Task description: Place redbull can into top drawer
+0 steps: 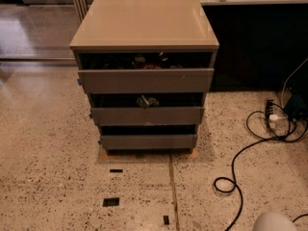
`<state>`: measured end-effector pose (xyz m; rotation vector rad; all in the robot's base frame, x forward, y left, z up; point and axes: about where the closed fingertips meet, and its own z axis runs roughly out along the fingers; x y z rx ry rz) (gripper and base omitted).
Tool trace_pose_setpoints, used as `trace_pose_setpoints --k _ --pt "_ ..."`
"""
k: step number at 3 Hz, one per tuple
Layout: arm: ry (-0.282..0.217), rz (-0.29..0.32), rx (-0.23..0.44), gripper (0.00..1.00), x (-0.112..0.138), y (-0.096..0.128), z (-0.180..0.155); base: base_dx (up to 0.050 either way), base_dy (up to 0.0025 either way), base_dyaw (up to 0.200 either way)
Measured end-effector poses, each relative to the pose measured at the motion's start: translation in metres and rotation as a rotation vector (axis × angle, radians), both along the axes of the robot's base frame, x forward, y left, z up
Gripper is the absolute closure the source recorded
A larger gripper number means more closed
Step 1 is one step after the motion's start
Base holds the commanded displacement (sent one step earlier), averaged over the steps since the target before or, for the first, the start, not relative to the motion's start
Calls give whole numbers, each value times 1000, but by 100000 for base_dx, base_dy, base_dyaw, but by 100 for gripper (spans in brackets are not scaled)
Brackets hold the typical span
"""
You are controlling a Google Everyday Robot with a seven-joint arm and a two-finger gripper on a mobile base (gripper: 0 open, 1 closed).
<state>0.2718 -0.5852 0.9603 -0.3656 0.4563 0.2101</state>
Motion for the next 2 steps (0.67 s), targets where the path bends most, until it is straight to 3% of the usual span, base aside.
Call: trace_pose_setpoints --k 2 --pt "-17 55 73 0 0 -3 5 0 0 0"
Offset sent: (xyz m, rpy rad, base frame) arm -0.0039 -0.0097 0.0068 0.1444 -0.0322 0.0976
